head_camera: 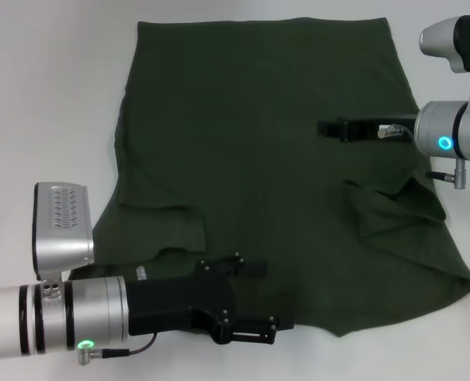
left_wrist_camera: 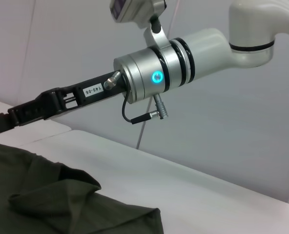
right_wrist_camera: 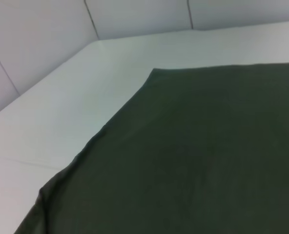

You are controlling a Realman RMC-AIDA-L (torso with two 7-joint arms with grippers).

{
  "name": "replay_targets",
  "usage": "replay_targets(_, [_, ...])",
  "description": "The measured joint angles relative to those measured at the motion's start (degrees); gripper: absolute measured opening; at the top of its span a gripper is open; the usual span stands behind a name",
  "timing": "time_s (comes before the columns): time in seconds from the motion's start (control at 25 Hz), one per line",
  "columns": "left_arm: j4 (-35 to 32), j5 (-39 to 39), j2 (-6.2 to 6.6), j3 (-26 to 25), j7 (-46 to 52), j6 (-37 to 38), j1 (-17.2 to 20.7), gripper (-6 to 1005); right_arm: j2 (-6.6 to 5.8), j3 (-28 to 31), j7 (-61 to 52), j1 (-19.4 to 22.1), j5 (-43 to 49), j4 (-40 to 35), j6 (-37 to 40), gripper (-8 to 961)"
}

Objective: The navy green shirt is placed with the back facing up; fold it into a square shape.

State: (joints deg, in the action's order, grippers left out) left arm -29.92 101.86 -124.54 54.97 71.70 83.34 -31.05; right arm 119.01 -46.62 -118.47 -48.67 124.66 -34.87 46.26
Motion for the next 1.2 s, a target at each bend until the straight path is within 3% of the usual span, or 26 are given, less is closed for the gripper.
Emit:
replay_targets(0.16, [0.36, 0.00, 0.00, -0.08, 0.01, -0.01, 0.07, 950, -1.32, -0.07, -2.45, 0.92, 0.30, -0.02, 1.05, 338])
replay_targets(0.52, [0.48, 0.01, 0.00, -0.13, 0.02, 0.07, 0.18, 950, -7.04, -0.02, -12.78, 6.76, 1.37, -0.23, 5.07, 735])
replay_targets(0.64, [0.48, 0.01, 0.00, -0.13, 0.02, 0.07, 0.19, 950, -8.31, 0.91, -15.42, 9.58, 3.31, -1.54, 6.99, 838])
replay_targets(0.8, [0.48, 0.01, 0.00, -0.13, 0.02, 0.07, 0.20, 950, -8.90, 1.71, -16.14, 11.14, 3.87, -2.28, 8.06, 945])
replay_targets(0.96, [0.48, 0.01, 0.00, -0.10, 0.02, 0.07, 0.18, 950, -9.23, 2.15, -16.98, 11.98, 5.17, -1.79, 9.16, 945])
replay_targets(1.2, [0.48, 0.01, 0.00, 0.02, -0.23, 0.07, 0.14, 950, -7.86, 2.14, -17.78, 11.78, 7.62, -0.75, 8.76, 944])
